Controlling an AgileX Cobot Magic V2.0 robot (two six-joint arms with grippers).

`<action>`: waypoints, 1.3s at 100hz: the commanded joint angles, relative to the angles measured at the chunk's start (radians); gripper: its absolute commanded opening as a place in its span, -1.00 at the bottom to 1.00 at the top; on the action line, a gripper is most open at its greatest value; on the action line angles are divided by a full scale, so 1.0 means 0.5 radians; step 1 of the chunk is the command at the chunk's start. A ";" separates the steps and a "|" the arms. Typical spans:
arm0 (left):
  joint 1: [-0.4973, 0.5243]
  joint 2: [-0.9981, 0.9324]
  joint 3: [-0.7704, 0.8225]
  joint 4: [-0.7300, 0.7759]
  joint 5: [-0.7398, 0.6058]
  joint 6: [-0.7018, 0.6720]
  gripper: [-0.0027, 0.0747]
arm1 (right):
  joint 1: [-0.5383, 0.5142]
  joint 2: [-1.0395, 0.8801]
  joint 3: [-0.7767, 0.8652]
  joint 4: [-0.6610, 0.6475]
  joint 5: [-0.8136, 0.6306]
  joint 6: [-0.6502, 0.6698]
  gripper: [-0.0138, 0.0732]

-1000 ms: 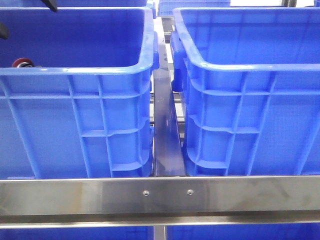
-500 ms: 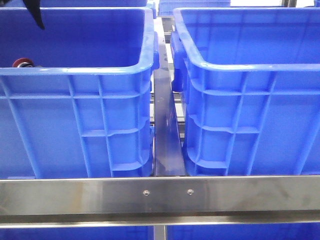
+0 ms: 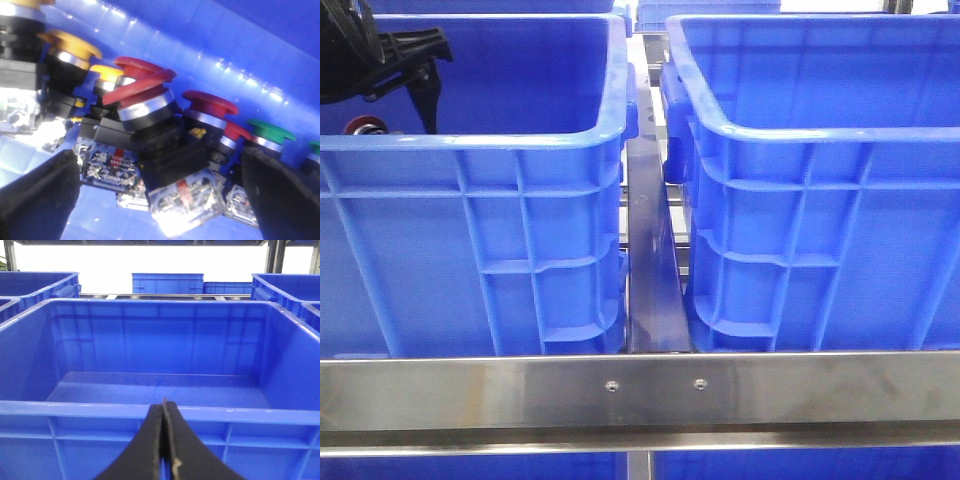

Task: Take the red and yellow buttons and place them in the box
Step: 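Grasp a red mushroom-cap button body with the left gripper, then lift the red button out of the bin with the left gripper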

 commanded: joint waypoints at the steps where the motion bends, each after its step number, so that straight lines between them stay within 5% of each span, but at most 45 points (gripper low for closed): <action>1: -0.013 -0.077 -0.064 0.049 -0.072 -0.021 0.59 | -0.003 -0.041 -0.003 -0.016 -0.170 -0.006 -0.84; 32: -0.017 -0.077 -0.064 0.056 -0.038 -0.017 0.43 | -0.003 -0.041 -0.003 -0.016 -0.170 -0.006 -0.84; 82: -0.065 -0.077 -0.064 0.138 -0.040 -0.010 -0.99 | -0.003 -0.041 -0.003 -0.016 -0.170 -0.006 -0.84; 130: -0.068 -0.427 -0.064 0.106 0.288 0.700 -0.98 | -0.003 -0.041 -0.003 -0.016 -0.170 -0.006 -0.84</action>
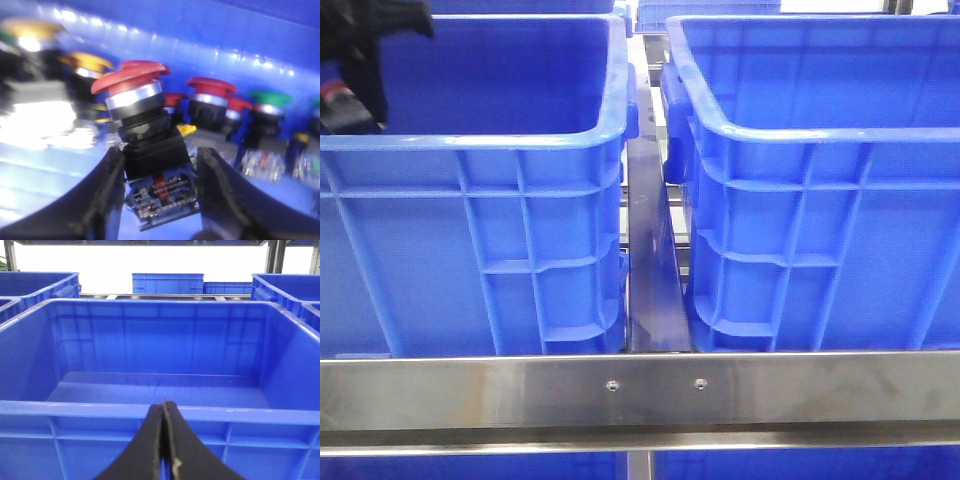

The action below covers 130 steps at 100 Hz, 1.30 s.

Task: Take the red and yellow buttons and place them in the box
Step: 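Lift the red button out of the bin with the left gripper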

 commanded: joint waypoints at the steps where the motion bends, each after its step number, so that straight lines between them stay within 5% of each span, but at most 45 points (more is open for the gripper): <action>1: -0.016 -0.175 -0.060 0.008 0.023 0.194 -0.98 | -0.003 -0.041 -0.003 -0.016 -0.170 -0.006 -0.84; 60: -0.016 -0.704 -0.060 -1.052 0.401 2.303 -0.98 | -0.003 -0.041 -0.003 -0.016 -0.170 -0.006 -0.84; 98: -0.016 -0.717 -0.060 -1.678 0.561 3.052 -0.98 | 0.000 -0.041 -0.022 0.094 -0.297 0.089 -0.84; 130: -0.016 -0.717 -0.060 -1.764 0.628 3.217 -0.98 | 0.000 0.259 -0.819 0.188 0.808 0.204 -0.84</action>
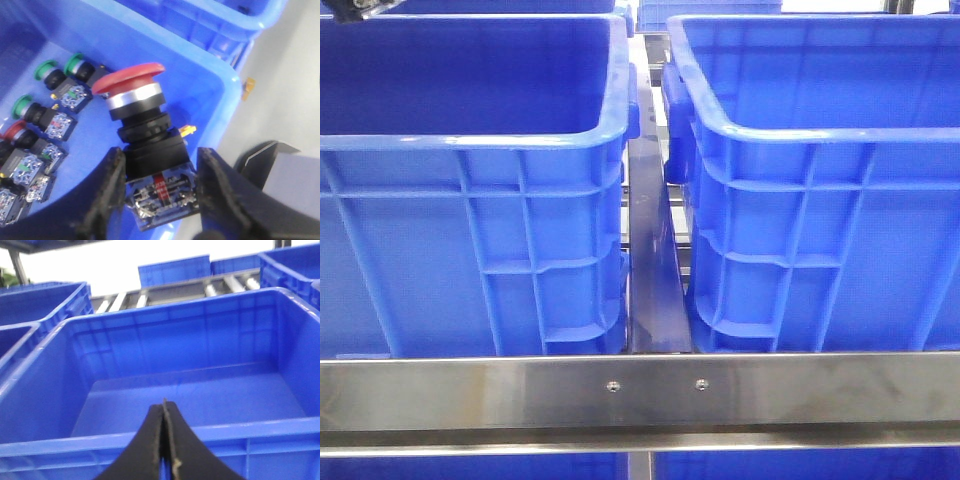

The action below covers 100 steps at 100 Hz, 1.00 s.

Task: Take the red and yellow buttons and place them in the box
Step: 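Lift the red button out of the bin with the left gripper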

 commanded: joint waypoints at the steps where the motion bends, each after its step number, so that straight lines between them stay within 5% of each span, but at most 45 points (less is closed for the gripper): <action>1: -0.016 -0.056 -0.060 -0.139 -0.044 0.069 -0.98 | 0.000 0.194 -0.319 0.037 0.211 0.009 -0.84; 32: -0.016 -0.056 -0.060 -0.177 -0.031 0.125 -0.98 | 0.000 0.880 -0.910 0.492 0.654 -0.047 -0.81; 41: -0.016 -0.056 -0.060 -0.180 -0.031 0.126 -0.98 | 0.000 0.984 -0.921 0.650 0.641 -0.137 -0.61; 50: -0.016 -0.056 -0.060 -0.192 -0.031 0.129 -0.98 | 0.000 1.068 -0.921 0.873 0.645 -0.242 -0.19; 68: -0.016 -0.056 -0.060 -0.287 -0.014 0.208 -0.98 | 0.000 1.163 -0.921 1.477 0.637 -0.534 0.59; 100: -0.016 -0.056 -0.060 -0.424 0.039 0.287 -0.98 | 0.000 1.562 -0.921 2.906 1.147 -1.591 0.63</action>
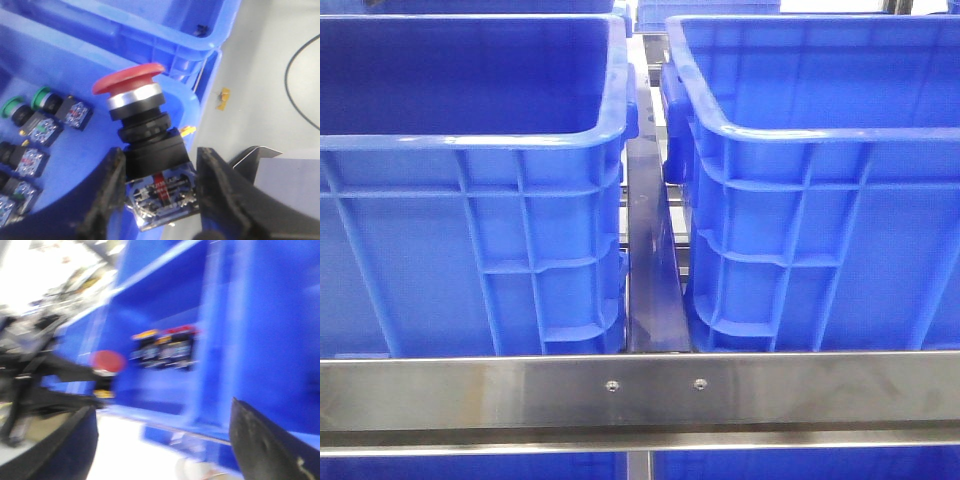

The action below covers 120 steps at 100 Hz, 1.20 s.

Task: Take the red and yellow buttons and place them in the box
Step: 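Lift the red button out of the bin with the left gripper, then close the right gripper on the red cap held by the left gripper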

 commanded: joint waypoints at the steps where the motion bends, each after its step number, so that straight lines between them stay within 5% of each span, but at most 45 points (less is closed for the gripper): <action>1: -0.016 -0.056 -0.060 -0.162 -0.038 0.021 -0.98 | 0.001 0.146 -0.073 0.506 0.148 -0.336 0.63; 11: -0.016 -0.056 -0.060 -0.253 -0.006 0.090 -0.98 | 0.051 0.311 -0.087 0.731 0.278 -0.534 0.63; 60: -0.016 -0.056 -0.060 -0.360 0.016 0.172 -0.98 | 0.789 0.953 -0.549 0.733 0.032 -0.624 0.63; 120: -0.016 -0.056 -0.060 -0.360 0.020 0.172 -0.98 | 0.900 1.208 -0.753 0.811 0.052 -0.624 0.63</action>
